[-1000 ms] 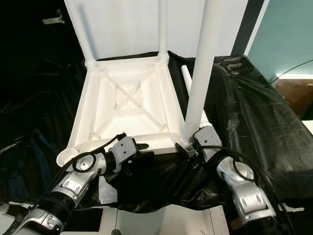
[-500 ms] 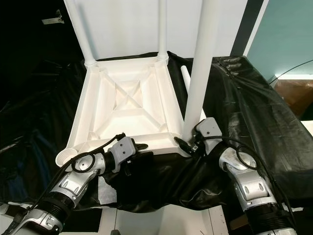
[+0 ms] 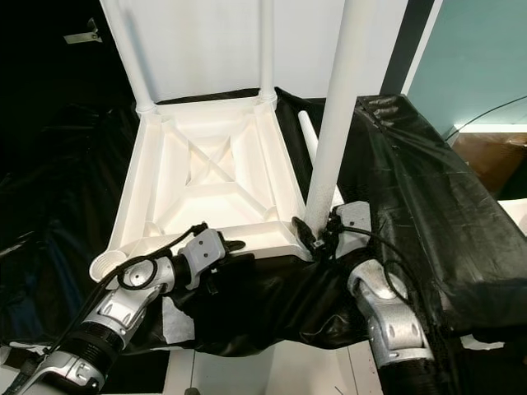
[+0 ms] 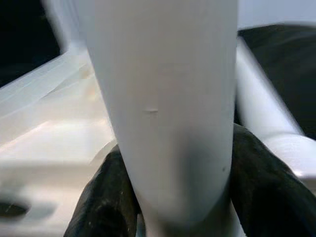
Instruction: Building children table
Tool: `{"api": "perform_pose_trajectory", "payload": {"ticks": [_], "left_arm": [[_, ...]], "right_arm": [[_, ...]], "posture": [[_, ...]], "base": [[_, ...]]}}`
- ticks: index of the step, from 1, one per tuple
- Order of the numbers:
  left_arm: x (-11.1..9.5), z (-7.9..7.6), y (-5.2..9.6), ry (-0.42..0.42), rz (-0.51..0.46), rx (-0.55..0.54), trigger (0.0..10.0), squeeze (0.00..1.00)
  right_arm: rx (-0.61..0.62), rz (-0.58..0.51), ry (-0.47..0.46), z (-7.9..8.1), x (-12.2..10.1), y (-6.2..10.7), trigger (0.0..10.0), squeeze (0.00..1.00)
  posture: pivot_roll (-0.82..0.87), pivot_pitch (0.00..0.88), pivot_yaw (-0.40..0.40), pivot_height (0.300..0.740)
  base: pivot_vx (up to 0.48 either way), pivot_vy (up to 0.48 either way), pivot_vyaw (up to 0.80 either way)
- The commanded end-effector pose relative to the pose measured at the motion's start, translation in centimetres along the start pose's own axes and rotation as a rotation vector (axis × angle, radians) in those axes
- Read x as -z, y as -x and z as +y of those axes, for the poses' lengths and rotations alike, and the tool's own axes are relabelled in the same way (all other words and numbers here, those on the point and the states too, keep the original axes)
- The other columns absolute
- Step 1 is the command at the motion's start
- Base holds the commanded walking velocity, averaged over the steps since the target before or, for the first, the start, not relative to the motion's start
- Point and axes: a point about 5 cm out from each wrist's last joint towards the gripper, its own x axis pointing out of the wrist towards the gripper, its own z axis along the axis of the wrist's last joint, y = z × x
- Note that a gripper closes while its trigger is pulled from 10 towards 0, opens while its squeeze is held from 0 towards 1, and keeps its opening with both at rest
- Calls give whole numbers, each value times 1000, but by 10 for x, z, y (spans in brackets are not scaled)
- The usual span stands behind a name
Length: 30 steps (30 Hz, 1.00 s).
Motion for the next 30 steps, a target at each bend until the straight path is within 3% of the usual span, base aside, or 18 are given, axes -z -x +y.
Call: {"api": "perform_pose_trajectory", "payload": {"ticks": [1,9,17,18,19,20,21,29,30], "left_arm": [[14,-14,2,23,55,66,10000,0],[13,-15,0,21,55,68,10000,0],[15,-15,2,23,58,59,10000,0],[15,-15,3,25,59,57,10000,0],[16,-15,3,26,60,56,10000,0],[16,-16,3,28,60,55,10000,0],[16,-16,3,28,60,55,10000,0],[16,-15,2,26,58,56,10000,0],[15,-15,1,25,58,57,10000,0]], "right_arm": [[167,48,19,-18,10,7,0,0],[268,20,-22,-6,7,0,0,0],[314,13,-17,-7,6,-2,0,0],[307,5,3,-5,6,-2,0,94],[293,3,7,-3,6,-2,2078,1000],[286,2,8,-2,6,-2,2078,1000],[278,2,8,-1,6,-2,10000,1000],[219,-16,31,-6,1,-4,10000,1000],[181,-33,54,-9,-3,-6,10000,0]], "posture": [[-19,20,7,740],[-8,16,4,740],[1,16,-3,740],[2,16,-4,740],[0,16,-3,740],[0,16,-3,740],[-3,17,-4,740],[-13,18,-2,740],[-16,19,0,740]], "base": [[0,0,0],[0,0,0],[0,0,0],[0,0,0],[0,0,0],[0,0,0],[0,0,0],[0,0,0],[0,0,0]]}}
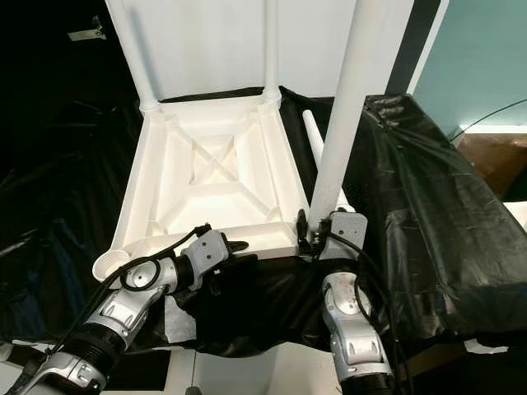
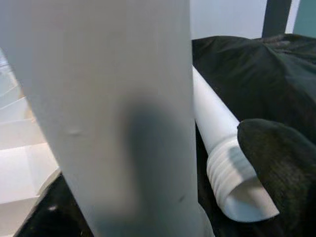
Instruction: Building children table
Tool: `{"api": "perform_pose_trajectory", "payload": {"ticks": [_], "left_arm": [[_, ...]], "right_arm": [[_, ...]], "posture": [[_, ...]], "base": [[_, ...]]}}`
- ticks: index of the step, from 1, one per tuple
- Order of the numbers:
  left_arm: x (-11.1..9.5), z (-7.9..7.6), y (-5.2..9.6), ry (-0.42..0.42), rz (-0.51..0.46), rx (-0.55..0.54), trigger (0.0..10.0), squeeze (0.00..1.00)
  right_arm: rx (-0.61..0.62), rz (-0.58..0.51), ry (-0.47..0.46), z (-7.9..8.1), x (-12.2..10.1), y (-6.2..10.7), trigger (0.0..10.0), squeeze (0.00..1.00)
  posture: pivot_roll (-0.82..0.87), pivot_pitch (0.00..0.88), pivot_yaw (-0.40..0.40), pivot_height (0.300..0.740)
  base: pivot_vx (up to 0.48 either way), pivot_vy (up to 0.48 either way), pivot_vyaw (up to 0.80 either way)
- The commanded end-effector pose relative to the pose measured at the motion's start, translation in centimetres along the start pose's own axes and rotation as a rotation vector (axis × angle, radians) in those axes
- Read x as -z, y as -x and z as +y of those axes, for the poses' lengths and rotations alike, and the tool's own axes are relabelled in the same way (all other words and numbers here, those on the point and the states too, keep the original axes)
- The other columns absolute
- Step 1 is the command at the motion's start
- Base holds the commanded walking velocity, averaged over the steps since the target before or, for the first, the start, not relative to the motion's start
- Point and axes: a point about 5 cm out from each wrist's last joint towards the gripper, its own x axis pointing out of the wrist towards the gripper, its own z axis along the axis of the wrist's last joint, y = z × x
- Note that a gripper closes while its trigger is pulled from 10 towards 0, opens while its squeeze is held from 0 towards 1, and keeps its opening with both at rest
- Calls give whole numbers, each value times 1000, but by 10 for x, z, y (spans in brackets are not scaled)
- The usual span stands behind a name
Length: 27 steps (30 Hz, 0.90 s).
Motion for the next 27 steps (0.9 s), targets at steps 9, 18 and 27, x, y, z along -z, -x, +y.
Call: {"api": "perform_pose_trajectory", "payload": {"ticks": [9,18,27], "left_arm": [[17,-14,2,36,71,76,10000,0],[16,-12,3,31,71,70,10000,0],[18,-13,6,34,76,66,10000,0]], "right_arm": [[-489,-12,49,-16,-18,-9,10000,0],[-686,31,88,-27,-23,-14,6627,0],[-758,38,95,-34,-29,-21,0,0]], "posture": [[-26,20,14,740],[-14,20,10,740],[-6,16,10,740]], "base": [[0,0,0],[0,0,0],[0,0,0]]}}
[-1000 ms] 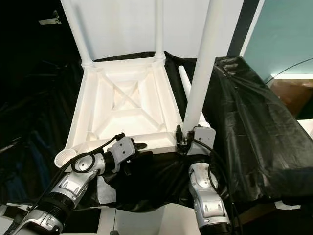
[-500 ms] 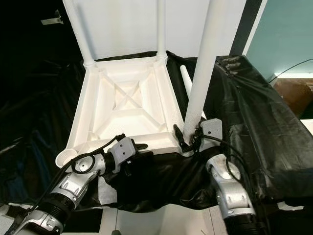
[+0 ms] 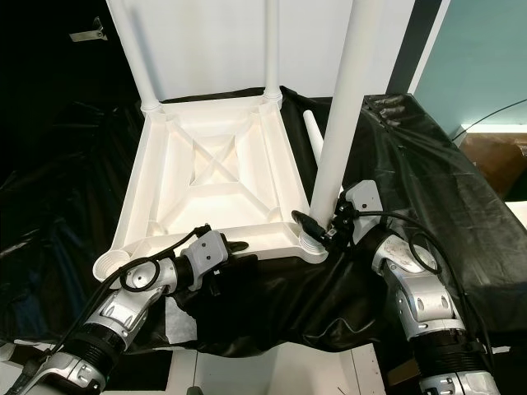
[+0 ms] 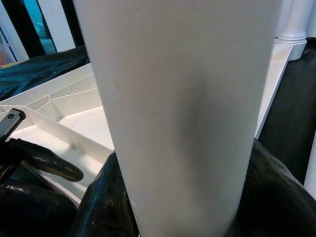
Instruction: Building children table
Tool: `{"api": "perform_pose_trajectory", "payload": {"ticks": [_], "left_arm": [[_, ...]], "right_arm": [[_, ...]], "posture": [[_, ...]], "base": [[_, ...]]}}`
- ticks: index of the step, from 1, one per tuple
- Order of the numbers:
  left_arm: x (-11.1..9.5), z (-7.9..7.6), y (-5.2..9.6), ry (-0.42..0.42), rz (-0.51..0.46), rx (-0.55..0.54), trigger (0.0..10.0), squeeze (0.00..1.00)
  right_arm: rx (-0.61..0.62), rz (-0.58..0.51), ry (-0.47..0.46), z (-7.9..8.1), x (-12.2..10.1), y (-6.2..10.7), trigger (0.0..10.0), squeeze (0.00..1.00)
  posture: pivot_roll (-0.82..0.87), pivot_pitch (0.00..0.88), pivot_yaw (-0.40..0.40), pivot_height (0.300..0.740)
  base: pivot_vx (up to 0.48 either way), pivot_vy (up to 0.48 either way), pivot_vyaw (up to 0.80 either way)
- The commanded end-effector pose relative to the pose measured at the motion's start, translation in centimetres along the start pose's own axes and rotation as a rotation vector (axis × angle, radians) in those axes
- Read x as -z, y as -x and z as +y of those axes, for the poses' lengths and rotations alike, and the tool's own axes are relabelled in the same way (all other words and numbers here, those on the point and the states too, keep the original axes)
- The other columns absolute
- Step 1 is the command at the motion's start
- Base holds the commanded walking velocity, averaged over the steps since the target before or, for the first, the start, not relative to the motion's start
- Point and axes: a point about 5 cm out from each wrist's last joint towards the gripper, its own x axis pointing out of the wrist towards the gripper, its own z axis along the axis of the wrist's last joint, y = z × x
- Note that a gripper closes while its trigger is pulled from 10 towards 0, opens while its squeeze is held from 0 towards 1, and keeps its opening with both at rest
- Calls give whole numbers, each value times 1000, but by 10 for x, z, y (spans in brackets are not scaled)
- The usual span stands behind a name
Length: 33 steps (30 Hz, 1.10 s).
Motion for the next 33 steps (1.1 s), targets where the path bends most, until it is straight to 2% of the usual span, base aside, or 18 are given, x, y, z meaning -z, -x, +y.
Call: {"api": "perform_pose_trajectory", "payload": {"ticks": [1,7,8,11,13,14,15,16,17,19,21,23,24,27,28,30,33], "left_arm": [[17,-13,4,38,75,67,10000,0],[17,-12,4,33,76,70,10000,0],[17,-12,3,32,75,73,10000,0],[17,-12,3,32,74,74,10000,0],[17,-12,2,33,74,74,10000,0],[17,-13,2,34,73,75,10000,0],[17,-13,2,34,73,75,10000,0],[17,-13,1,34,73,77,10000,0],[17,-13,1,34,73,77,10000,0],[17,-14,0,35,72,80,10000,0],[17,-15,0,36,71,80,10000,0],[17,-15,0,37,71,81,10000,0],[17,-15,0,37,71,81,10000,0],[17,-15,0,37,71,82,10000,0],[17,-15,0,37,71,82,10000,0],[18,-15,0,38,72,81,10000,0],[18,-16,0,39,71,82,10000,0]], "right_arm": [[-4,14,-1,-4,1,2,0,0],[-6,18,-54,2,6,3,0,0],[18,8,-85,8,11,3,0,0],[48,0,-104,10,13,3,0,0],[248,-33,-114,9,17,2,0,0],[389,-29,-112,12,24,4,0,0],[389,-29,-112,12,24,4,0,0],[499,-16,-99,16,29,6,0,0],[499,-16,-99,16,29,6,0,0],[614,12,-103,28,37,9,0,0],[661,27,-116,38,40,7,0,0],[690,34,-120,40,41,6,0,0],[690,34,-120,40,41,6,0,0],[833,39,-123,34,41,7,0,0],[833,39,-123,34,41,7,0,0],[924,35,-121,29,40,8,0,0],[955,33,-144,30,40,5,0,0]], "posture": [[-6,16,10,740],[-11,14,11,740],[-14,12,11,740],[-15,12,10,740],[-17,10,10,740],[-19,13,9,740],[-19,13,9,740],[-19,15,8,740],[-19,15,8,740],[-16,18,10,740],[-15,20,9,740],[-15,21,10,740],[-15,21,10,740],[-13,20,11,740],[-13,20,11,740],[-13,20,11,740],[-1,18,11,740]], "base": [[0,0,0],[0,0,0],[0,0,0],[0,0,0],[0,0,0],[0,0,0],[0,0,0],[0,0,0],[0,0,0],[0,0,0],[0,0,0],[0,0,0],[0,0,0],[0,0,0],[0,0,0],[0,0,0],[0,0,0]]}}
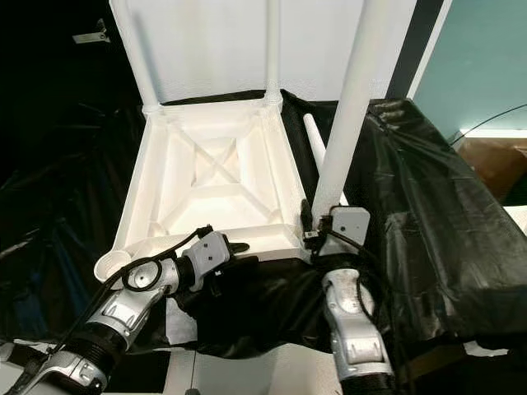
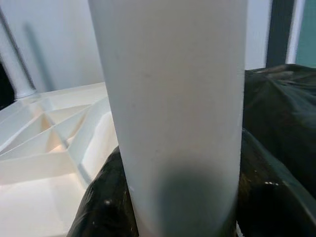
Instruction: Building children table
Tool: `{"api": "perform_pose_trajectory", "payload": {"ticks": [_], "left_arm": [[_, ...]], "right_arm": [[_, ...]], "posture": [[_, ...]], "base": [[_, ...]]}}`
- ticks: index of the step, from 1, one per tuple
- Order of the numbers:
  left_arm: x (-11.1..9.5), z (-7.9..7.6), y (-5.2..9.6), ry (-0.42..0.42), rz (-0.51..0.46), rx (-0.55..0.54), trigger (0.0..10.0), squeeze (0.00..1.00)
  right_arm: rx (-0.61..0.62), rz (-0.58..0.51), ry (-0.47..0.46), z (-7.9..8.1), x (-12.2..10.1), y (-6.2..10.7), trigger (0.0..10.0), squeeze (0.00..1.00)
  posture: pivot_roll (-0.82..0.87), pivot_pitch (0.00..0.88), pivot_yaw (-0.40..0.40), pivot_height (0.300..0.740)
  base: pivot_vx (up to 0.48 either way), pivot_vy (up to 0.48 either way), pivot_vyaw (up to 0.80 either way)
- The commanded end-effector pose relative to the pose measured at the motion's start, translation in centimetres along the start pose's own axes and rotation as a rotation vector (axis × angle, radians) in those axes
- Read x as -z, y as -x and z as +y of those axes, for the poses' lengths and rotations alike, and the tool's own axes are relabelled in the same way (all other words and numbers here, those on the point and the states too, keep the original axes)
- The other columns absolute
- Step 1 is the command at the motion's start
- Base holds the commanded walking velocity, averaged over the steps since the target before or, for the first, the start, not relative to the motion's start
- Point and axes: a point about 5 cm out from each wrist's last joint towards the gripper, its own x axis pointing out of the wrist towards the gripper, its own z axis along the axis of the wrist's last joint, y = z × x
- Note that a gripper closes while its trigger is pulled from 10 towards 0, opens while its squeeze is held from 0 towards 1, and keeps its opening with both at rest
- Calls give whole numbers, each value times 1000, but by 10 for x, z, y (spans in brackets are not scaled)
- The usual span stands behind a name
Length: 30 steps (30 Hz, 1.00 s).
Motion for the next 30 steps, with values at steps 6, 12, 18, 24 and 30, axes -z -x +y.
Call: {"api": "perform_pose_trajectory", "payload": {"ticks": [6,12,18,24,30], "left_arm": [[17,-15,4,30,63,67,10000,0],[17,-16,3,31,62,65,10000,0],[17,-16,2,32,60,64,10000,0],[17,-16,2,29,62,71,10000,0],[16,-12,2,21,63,67,10000,0]], "right_arm": [[155,119,82,-24,23,5,10000,0],[89,122,80,-20,24,5,10000,1000],[-140,94,86,-15,22,6,10000,0],[-479,143,15,-25,13,7,10000,0],[-706,196,60,-44,4,8,10000,0]], "posture": [[-3,18,6,740],[-9,18,6,740],[-16,20,4,740],[-22,21,7,740],[-23,19,11,740]], "base": [[0,0,0],[0,0,0],[0,0,0],[0,0,0],[0,0,0]]}}
